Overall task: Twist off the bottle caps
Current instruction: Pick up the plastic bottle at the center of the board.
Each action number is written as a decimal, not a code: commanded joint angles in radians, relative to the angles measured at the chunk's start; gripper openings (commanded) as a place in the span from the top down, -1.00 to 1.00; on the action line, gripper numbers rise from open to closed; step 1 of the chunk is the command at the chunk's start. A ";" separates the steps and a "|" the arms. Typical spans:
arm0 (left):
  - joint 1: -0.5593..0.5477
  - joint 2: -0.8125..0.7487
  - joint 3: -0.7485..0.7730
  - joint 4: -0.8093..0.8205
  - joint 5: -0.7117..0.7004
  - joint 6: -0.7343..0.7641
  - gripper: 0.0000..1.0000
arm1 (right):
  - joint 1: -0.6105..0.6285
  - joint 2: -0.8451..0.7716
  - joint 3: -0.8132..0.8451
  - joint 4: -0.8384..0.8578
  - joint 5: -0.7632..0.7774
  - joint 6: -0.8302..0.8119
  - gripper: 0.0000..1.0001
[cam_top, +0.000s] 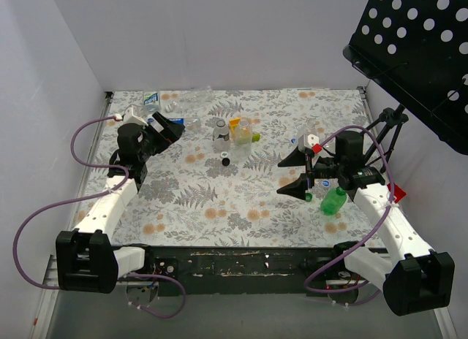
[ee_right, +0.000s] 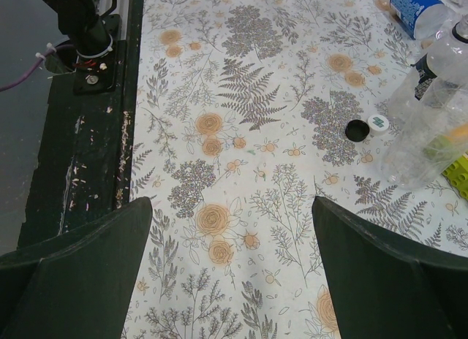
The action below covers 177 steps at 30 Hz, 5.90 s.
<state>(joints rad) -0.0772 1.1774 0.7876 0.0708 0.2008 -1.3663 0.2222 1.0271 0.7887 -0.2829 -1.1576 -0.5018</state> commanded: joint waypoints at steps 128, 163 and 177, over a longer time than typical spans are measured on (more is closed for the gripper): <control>0.057 0.616 0.377 -0.683 -0.371 -0.481 -0.47 | -0.027 -0.022 -0.016 0.053 -0.050 0.034 -0.96; 0.060 0.314 0.128 -0.445 -0.178 -0.131 0.58 | -0.040 -0.042 -0.023 0.060 -0.062 0.051 -0.96; 0.060 -0.024 -0.005 -0.292 0.109 0.314 0.69 | -0.041 -0.038 0.018 -0.005 -0.051 0.017 -0.96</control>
<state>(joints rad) -0.0166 1.2655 0.8047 -0.2966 0.1703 -1.2274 0.1844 1.0016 0.7700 -0.2596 -1.1927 -0.4572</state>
